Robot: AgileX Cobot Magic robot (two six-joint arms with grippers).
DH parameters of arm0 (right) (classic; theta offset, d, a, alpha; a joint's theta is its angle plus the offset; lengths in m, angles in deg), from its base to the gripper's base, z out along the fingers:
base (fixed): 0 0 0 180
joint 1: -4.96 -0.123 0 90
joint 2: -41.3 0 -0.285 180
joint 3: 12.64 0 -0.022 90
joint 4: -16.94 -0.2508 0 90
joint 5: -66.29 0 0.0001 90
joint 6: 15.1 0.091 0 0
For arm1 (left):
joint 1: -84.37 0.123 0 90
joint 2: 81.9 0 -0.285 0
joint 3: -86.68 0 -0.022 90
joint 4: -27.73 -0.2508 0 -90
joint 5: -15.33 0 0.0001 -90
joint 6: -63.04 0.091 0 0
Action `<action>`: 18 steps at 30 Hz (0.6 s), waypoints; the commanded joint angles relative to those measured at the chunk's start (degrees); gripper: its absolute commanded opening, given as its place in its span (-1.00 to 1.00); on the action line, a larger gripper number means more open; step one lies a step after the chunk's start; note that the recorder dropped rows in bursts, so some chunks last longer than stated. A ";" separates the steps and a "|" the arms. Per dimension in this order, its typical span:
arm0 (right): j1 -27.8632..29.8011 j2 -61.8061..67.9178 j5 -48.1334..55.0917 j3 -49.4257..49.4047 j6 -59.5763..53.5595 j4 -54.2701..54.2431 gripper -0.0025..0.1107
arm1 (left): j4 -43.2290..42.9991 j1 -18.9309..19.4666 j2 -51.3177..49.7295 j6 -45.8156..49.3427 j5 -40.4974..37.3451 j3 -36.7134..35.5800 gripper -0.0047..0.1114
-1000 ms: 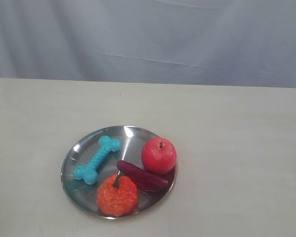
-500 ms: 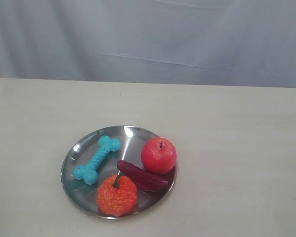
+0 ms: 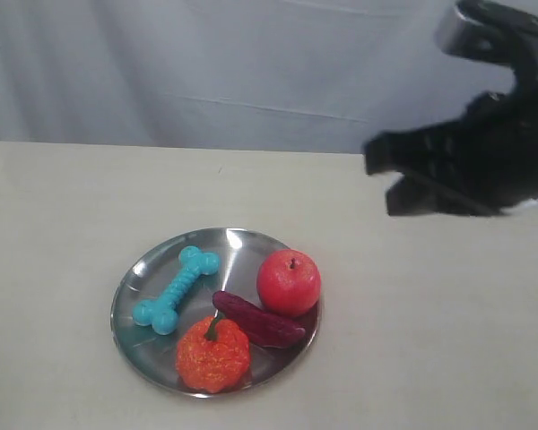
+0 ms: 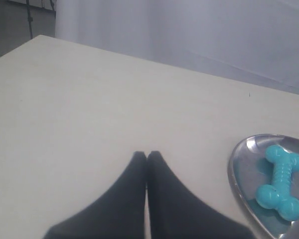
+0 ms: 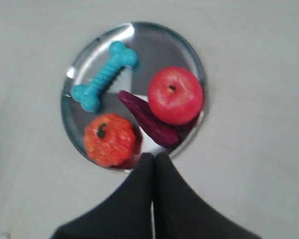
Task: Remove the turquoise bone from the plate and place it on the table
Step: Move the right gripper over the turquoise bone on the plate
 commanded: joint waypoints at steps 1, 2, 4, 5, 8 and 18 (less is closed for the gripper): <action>-8.30 9.35 0.09 11.20 11.60 6.60 -0.96 | -0.01 -0.28 0.07 -0.11 0.30 -0.15 -0.92; -9.80 11.75 0.52 13.16 15.40 8.88 -0.96 | -0.01 -0.28 0.07 -0.11 0.30 -0.15 -0.92; -13.30 16.53 2.07 17.80 22.71 14.80 -0.96 | -0.01 -0.28 0.07 -0.11 0.30 -0.15 -0.92; -14.82 18.41 3.01 19.59 25.22 17.00 -0.96 | -0.01 -0.28 0.07 -0.11 0.30 -0.15 -0.92; -18.43 24.71 5.32 25.83 32.00 21.77 -0.96 | -0.01 -0.28 0.07 -0.11 0.30 -0.15 -0.92; -22.33 41.18 5.76 35.48 41.98 21.90 -0.96 | -0.01 -0.28 0.07 -0.11 0.30 -0.15 -0.92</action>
